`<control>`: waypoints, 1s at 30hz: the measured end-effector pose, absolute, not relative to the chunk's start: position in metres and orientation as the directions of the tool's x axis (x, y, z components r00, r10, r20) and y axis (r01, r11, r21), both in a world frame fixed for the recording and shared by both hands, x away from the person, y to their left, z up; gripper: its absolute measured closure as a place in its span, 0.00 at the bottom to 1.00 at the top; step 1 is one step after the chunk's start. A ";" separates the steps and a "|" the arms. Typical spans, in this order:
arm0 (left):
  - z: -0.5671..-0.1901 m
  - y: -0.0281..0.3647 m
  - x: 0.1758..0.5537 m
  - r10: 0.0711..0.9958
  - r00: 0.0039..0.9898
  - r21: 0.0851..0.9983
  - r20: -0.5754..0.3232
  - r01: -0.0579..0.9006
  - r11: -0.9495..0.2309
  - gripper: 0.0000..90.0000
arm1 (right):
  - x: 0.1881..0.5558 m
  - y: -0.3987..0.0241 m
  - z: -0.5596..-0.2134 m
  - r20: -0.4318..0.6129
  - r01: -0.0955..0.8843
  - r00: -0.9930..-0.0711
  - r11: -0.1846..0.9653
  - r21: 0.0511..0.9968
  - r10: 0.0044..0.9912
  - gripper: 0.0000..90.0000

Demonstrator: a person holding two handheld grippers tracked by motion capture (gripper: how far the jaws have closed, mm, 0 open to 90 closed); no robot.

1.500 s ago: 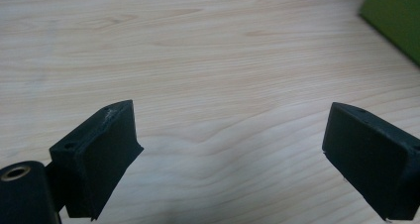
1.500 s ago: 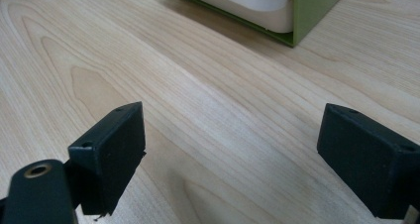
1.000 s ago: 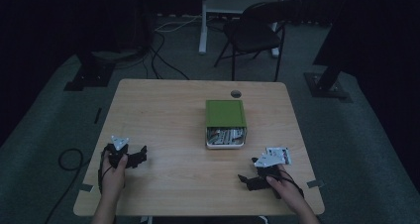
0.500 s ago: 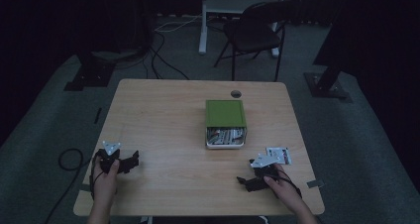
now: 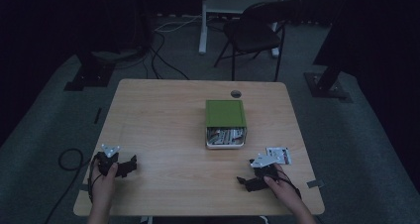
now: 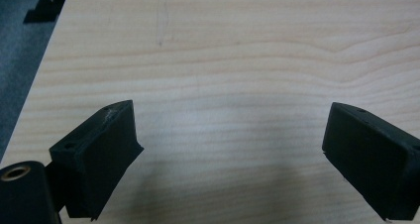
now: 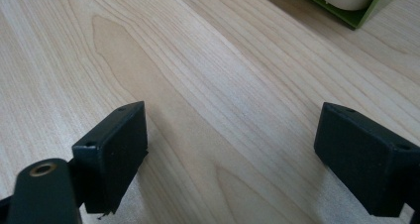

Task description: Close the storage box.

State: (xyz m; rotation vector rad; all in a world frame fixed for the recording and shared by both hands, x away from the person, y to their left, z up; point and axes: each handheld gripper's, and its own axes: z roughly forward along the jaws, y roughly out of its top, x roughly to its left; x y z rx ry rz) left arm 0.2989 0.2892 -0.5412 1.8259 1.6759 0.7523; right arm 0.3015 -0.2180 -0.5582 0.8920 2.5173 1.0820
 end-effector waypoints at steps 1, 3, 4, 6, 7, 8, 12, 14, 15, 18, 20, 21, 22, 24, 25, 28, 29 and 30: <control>-0.541 0.290 0.299 0.998 0.056 0.718 0.042 0.692 -0.069 0.09 | 0.301 -0.218 -0.558 0.004 0.435 -0.778 0.534 0.725 0.628 0.14; -0.542 0.292 0.298 0.998 0.038 0.714 0.042 0.698 -0.057 0.09 | 0.301 -0.218 -0.558 0.004 0.436 -0.778 0.534 0.724 0.629 0.14; -0.542 0.293 0.298 0.999 0.027 0.711 0.047 0.702 -0.052 0.09 | 0.301 -0.218 -0.558 0.004 0.435 -0.778 0.534 0.725 0.628 0.14; -0.543 0.295 0.297 0.999 0.008 0.709 0.052 0.704 -0.042 0.09 | 0.301 -0.218 -0.558 0.004 0.436 -0.778 0.534 0.724 0.629 0.14; -0.543 0.296 0.297 0.999 0.010 0.704 0.050 0.709 -0.042 0.09 | 0.301 -0.218 -0.558 0.004 0.436 -0.778 0.534 0.724 0.629 0.14; -0.544 0.297 0.297 0.999 0.006 0.697 0.050 0.716 -0.039 0.09 | 0.301 -0.218 -0.558 0.004 0.435 -0.778 0.534 0.725 0.628 0.14; -0.548 0.300 0.296 0.998 -0.018 0.669 0.053 0.743 -0.022 0.09 | 0.301 -0.218 -0.558 0.004 0.436 -0.778 0.534 0.725 0.629 0.14; -0.549 0.303 0.296 0.999 -0.033 0.664 0.020 0.748 0.011 0.09 | 0.301 -0.218 -0.558 0.004 0.435 -0.778 0.534 0.724 0.629 0.14; -0.549 0.304 0.296 0.999 -0.036 0.664 0.013 0.748 0.018 0.09 | 0.301 -0.218 -0.558 0.004 0.435 -0.778 0.534 0.725 0.628 0.14; -0.550 0.304 0.296 1.000 -0.009 0.675 0.013 0.738 -0.002 0.09 | 0.301 -0.218 -0.558 0.003 0.435 -0.778 0.535 0.724 0.628 0.14; -0.553 0.302 0.297 1.000 0.011 0.699 0.011 0.714 -0.016 0.09 | 0.301 -0.218 -0.558 0.004 0.435 -0.778 0.534 0.725 0.628 0.14; -0.553 0.301 0.298 1.000 0.012 0.700 0.010 0.714 -0.016 0.09 | 0.301 -0.218 -0.558 0.004 0.435 -0.778 0.534 0.725 0.628 0.14; -0.553 0.300 0.298 1.000 0.013 0.699 0.012 0.715 -0.018 0.09 | 0.301 -0.218 -0.558 0.005 0.436 -0.778 0.534 0.725 0.628 0.14; -0.553 0.300 0.298 1.000 0.012 0.700 0.011 0.714 -0.017 0.09 | 0.301 -0.218 -0.558 0.005 0.436 -0.778 0.534 0.725 0.628 0.14; -0.553 0.300 0.298 1.000 0.012 0.700 0.011 0.714 -0.016 0.09 | 0.301 -0.218 -0.558 0.005 0.436 -0.778 0.534 0.725 0.628 0.14; -0.553 0.300 0.298 1.000 0.012 0.701 0.011 0.713 -0.016 0.09 | 0.301 -0.218 -0.558 0.004 0.435 -0.778 0.534 0.725 0.628 0.14; -0.553 0.300 0.298 1.000 0.009 0.701 0.010 0.713 -0.014 0.09 | 0.301 -0.218 -0.558 0.004 0.435 -0.778 0.535 0.725 0.628 0.14; -0.553 0.300 0.298 1.000 0.008 0.701 0.010 0.713 -0.013 0.09 | 0.301 -0.218 -0.558 0.004 0.435 -0.778 0.535 0.725 0.628 0.14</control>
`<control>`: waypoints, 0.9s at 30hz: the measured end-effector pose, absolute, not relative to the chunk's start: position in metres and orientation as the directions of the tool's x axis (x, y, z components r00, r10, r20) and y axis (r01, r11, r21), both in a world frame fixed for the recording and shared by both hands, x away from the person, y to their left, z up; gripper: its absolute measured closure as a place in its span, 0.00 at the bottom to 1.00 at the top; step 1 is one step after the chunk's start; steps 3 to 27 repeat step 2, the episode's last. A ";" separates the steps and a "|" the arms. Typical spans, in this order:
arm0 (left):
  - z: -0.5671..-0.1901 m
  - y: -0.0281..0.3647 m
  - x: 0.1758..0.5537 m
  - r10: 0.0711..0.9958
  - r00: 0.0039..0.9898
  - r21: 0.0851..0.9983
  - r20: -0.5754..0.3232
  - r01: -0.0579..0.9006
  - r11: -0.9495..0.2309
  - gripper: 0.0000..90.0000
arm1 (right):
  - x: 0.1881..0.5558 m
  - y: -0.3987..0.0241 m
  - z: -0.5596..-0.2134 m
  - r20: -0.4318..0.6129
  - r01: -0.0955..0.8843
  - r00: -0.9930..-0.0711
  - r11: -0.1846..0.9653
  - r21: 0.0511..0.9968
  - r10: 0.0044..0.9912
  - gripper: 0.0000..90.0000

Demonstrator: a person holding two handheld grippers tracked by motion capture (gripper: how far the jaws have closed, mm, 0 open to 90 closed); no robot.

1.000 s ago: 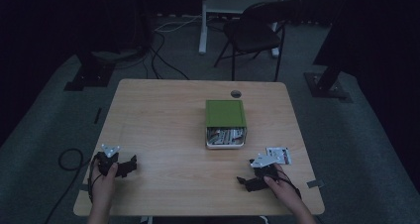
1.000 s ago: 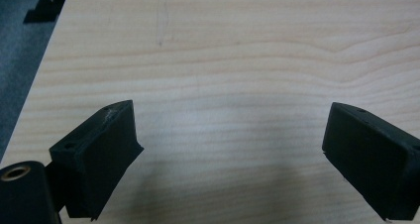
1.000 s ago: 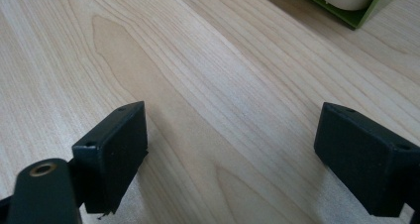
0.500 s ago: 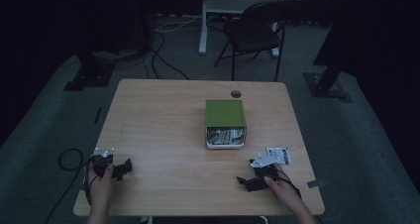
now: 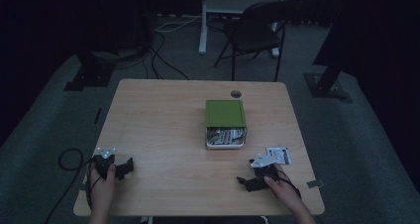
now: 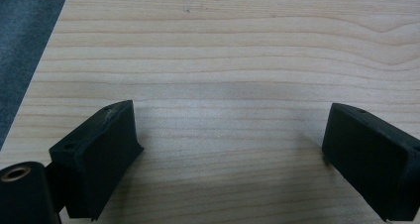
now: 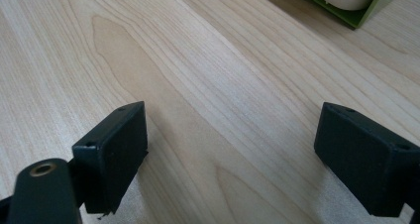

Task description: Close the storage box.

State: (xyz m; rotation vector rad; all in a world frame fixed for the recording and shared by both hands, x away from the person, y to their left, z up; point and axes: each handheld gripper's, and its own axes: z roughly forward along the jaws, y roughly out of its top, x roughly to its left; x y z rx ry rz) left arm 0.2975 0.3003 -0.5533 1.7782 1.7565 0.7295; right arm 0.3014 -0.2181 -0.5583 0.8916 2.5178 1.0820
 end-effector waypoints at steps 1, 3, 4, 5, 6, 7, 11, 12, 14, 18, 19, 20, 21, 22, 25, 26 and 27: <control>-0.553 0.300 0.298 1.000 0.009 0.701 0.010 0.713 -0.013 0.09 | 0.301 -0.218 -0.558 0.004 0.435 -0.778 0.534 0.725 0.628 0.14; -0.553 0.300 0.298 1.000 0.009 0.701 0.010 0.713 -0.013 0.09 | 0.301 -0.218 -0.558 0.005 0.436 -0.778 0.534 0.725 0.628 0.14; -0.553 0.300 0.298 1.000 0.009 0.701 0.010 0.713 -0.013 0.09 | 0.301 -0.218 -0.558 0.005 0.436 -0.778 0.534 0.725 0.628 0.14; -0.553 0.300 0.298 1.000 0.009 0.701 0.010 0.713 -0.013 0.09 | 0.301 -0.218 -0.558 0.005 0.436 -0.778 0.534 0.725 0.628 0.14; -0.553 0.300 0.298 1.000 0.009 0.701 0.010 0.713 -0.013 0.09 | 0.301 -0.218 -0.558 0.005 0.436 -0.778 0.534 0.725 0.628 0.14; -0.553 0.300 0.298 1.000 0.009 0.701 0.010 0.713 -0.013 0.09 | 0.301 -0.218 -0.558 0.005 0.436 -0.778 0.534 0.725 0.628 0.14; -0.553 0.300 0.298 1.000 0.009 0.701 0.010 0.713 -0.013 0.09 | 0.301 -0.218 -0.558 0.005 0.436 -0.778 0.534 0.725 0.628 0.14; -0.553 0.300 0.298 1.000 0.009 0.701 0.010 0.713 -0.013 0.09 | 0.301 -0.218 -0.558 0.005 0.436 -0.778 0.534 0.725 0.628 0.14; -0.553 0.300 0.298 1.000 0.009 0.701 0.010 0.713 -0.013 0.09 | 0.301 -0.218 -0.558 0.005 0.436 -0.778 0.534 0.725 0.628 0.14; -0.553 0.300 0.298 1.000 0.009 0.701 0.010 0.713 -0.013 0.09 | 0.301 -0.218 -0.558 0.005 0.436 -0.778 0.534 0.725 0.628 0.14; -0.553 0.300 0.298 1.000 0.009 0.701 0.010 0.713 -0.013 0.09 | 0.301 -0.218 -0.558 0.005 0.436 -0.778 0.534 0.725 0.628 0.14; -0.553 0.300 0.298 1.000 0.009 0.701 0.010 0.713 -0.013 0.09 | 0.301 -0.218 -0.558 0.005 0.436 -0.778 0.534 0.725 0.628 0.14; -0.553 0.300 0.298 1.000 0.009 0.701 0.010 0.713 -0.013 0.09 | 0.301 -0.218 -0.558 0.005 0.436 -0.778 0.534 0.725 0.628 0.14; -0.553 0.300 0.298 1.000 0.009 0.701 0.010 0.713 -0.013 0.09 | 0.301 -0.218 -0.558 0.005 0.436 -0.778 0.534 0.725 0.628 0.14; -0.553 0.300 0.298 1.000 0.009 0.701 0.010 0.713 -0.013 0.09 | 0.301 -0.218 -0.558 0.005 0.436 -0.778 0.534 0.725 0.628 0.14; -0.553 0.300 0.298 1.000 0.009 0.701 0.010 0.713 -0.013 0.09 | 0.301 -0.218 -0.558 0.005 0.436 -0.778 0.534 0.725 0.628 0.14; -0.553 0.300 0.298 1.000 0.009 0.701 0.010 0.713 -0.013 0.09 | 0.301 -0.218 -0.558 0.005 0.436 -0.778 0.534 0.725 0.628 0.14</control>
